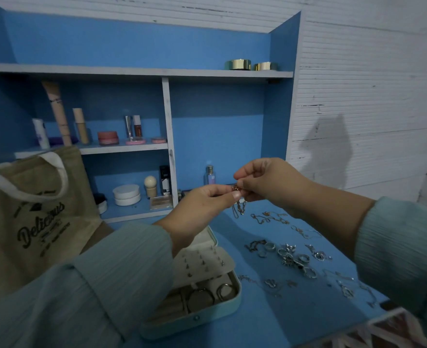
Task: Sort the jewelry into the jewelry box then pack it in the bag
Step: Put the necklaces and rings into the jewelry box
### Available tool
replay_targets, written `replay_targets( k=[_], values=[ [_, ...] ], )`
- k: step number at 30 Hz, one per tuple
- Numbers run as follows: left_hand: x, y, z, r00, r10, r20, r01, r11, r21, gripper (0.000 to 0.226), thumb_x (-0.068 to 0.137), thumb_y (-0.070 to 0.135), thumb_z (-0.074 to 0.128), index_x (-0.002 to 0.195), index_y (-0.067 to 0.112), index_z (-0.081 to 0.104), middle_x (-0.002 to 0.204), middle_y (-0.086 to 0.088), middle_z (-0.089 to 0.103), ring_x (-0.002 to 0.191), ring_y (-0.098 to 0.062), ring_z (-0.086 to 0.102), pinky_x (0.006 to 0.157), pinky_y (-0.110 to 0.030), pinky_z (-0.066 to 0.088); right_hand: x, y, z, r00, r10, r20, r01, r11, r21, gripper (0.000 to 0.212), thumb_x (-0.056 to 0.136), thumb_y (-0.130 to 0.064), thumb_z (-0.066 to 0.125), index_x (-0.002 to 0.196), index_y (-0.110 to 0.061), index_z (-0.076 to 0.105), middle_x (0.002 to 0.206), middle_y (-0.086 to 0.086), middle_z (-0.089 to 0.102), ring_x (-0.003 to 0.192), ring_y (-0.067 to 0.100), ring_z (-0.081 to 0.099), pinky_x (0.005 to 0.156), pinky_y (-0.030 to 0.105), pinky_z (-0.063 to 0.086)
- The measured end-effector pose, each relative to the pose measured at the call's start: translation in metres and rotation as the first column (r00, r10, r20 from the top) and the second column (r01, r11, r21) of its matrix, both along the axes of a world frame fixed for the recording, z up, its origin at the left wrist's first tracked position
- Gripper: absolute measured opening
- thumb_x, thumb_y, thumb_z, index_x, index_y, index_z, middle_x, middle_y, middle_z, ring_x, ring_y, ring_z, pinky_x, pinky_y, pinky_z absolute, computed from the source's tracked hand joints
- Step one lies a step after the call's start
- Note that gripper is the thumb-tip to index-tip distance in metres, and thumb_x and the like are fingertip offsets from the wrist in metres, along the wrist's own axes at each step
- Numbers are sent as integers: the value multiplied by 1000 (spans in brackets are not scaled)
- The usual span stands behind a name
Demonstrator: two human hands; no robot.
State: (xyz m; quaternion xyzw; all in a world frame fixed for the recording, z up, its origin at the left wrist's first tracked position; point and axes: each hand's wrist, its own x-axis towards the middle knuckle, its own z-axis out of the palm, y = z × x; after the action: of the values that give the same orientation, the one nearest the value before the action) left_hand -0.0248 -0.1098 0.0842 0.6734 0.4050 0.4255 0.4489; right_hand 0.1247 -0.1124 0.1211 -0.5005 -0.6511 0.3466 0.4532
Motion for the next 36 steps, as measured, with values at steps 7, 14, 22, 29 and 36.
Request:
replay_targets(
  k=[7, 14, 22, 29, 36],
  values=[
    [1, 4, 1, 998, 57, -8, -57, 996, -70, 7, 86, 26, 64, 86, 21, 69, 85, 13, 67, 85, 3, 58, 69, -13, 41, -5, -2, 2, 998, -36, 51, 35, 999, 10, 14, 82, -4, 66, 74, -13, 61, 61, 1, 62, 48, 3, 59, 56, 16, 52],
    [0, 5, 3, 988, -56, 144, 93, 960, -265, 20, 96, 25, 46, 87, 19, 64, 80, 5, 65, 84, -9, 60, 87, -31, 46, -2, -2, 0, 993, 82, 91, -73, 993, -96, 18, 96, -7, 46, 84, -17, 55, 68, -1, 53, 59, 7, 48, 60, 21, 49],
    [-14, 17, -3, 901, -31, 433, 170, 943, -286, 17, 96, 20, 44, 93, 10, 58, 79, 0, 69, 83, -12, 66, 91, -37, 47, 15, -2, -6, 988, 153, 10, -149, 973, -176, 18, 97, -5, 41, 91, -15, 55, 73, 3, 49, 67, 12, 49, 62, 23, 48],
    [-4, 14, -3, 839, -76, 539, 225, 950, -217, 16, 95, 17, 44, 84, 12, 55, 85, -5, 64, 83, -14, 63, 93, -36, 45, 12, -2, -20, 946, 127, 299, -99, 989, -110, 15, 92, -11, 54, 83, -20, 62, 66, -2, 56, 56, 4, 54, 64, 19, 49],
    [-5, 13, -10, 905, -91, 416, 209, 946, -248, 16, 96, 22, 43, 85, 18, 54, 73, 7, 60, 86, -12, 60, 91, -36, 43, 13, 5, -23, 982, -165, -93, 155, 983, -103, 17, 92, -18, 57, 77, -9, 62, 70, 5, 58, 61, 13, 54, 61, 21, 50]
  ],
)
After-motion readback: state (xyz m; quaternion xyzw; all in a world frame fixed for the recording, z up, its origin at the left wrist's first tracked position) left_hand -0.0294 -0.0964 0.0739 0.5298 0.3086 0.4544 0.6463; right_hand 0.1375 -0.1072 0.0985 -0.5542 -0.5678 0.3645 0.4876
